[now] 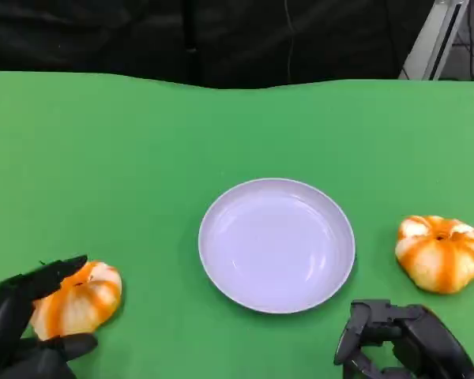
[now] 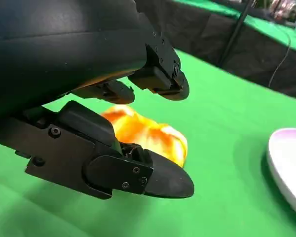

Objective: Grasp the bread from the table and place it into the plate.

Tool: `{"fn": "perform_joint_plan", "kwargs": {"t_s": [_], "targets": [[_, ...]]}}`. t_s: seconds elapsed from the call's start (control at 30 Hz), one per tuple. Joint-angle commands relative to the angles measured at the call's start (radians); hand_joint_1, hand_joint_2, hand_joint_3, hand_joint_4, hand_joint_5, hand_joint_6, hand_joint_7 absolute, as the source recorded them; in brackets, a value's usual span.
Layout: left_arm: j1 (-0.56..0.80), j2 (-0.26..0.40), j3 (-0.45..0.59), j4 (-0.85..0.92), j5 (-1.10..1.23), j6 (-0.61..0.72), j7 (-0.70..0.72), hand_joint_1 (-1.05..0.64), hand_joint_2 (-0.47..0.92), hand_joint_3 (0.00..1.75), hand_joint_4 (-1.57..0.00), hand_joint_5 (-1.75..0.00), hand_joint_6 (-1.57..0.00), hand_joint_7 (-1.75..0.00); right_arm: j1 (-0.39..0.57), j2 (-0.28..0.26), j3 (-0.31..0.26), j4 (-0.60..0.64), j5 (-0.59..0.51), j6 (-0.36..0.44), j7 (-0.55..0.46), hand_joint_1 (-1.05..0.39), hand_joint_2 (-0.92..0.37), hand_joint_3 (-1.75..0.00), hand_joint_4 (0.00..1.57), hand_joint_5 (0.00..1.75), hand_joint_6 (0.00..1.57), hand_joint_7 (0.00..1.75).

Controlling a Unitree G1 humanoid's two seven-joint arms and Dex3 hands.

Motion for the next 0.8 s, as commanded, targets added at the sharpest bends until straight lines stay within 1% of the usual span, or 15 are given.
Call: {"fn": "perform_joint_plan", "kwargs": {"t_s": [0.03,0.23,0.33,0.47,0.63,0.8], "targets": [[-0.010,0.029,-0.008,0.008,-0.020,0.009,0.000,-0.93,0.92,0.27,-0.40,0.00,-0.46,0.00,0.005,-0.012,-0.007,-0.003,0.002,-0.007,-0.006,-0.10,-0.65,-0.92,0.84,1.47,0.85,1.18],[-0.074,0.036,-0.071,0.112,0.031,0.062,0.010,-0.93,0.92,0.27,-0.39,0.00,-0.46,0.00,0.012,-0.010,-0.005,-0.010,0.008,-0.004,-0.002,-0.08,-0.64,-0.92,0.84,1.46,0.86,1.18],[-0.083,0.040,-0.085,0.129,0.029,0.064,0.020,-0.93,0.92,0.25,-0.39,0.00,-0.46,0.00,0.017,-0.009,-0.004,-0.018,0.011,0.001,-0.001,-0.08,-0.64,-0.92,0.84,1.45,0.86,1.18],[-0.124,0.058,-0.134,0.163,0.083,0.131,0.009,-0.95,0.92,0.28,-0.37,0.00,-0.46,0.00,0.017,-0.009,-0.005,-0.019,0.014,0.009,0.000,-0.09,-0.65,-0.92,0.84,1.45,0.86,1.17],[-0.150,0.069,-0.168,0.187,0.108,0.177,0.019,-0.95,0.92,0.28,-0.37,0.00,-0.46,0.00,0.016,-0.010,-0.005,-0.017,0.002,-0.007,-0.007,-0.10,-0.65,-0.91,0.84,1.46,0.86,1.17],[-0.185,0.081,-0.194,0.221,0.108,0.211,0.007,-0.95,0.92,0.27,-0.37,0.00,-0.47,0.00,0.020,-0.007,-0.003,-0.026,0.002,0.003,-0.010,-0.10,-0.64,-0.92,0.84,1.47,0.86,1.18]]}}
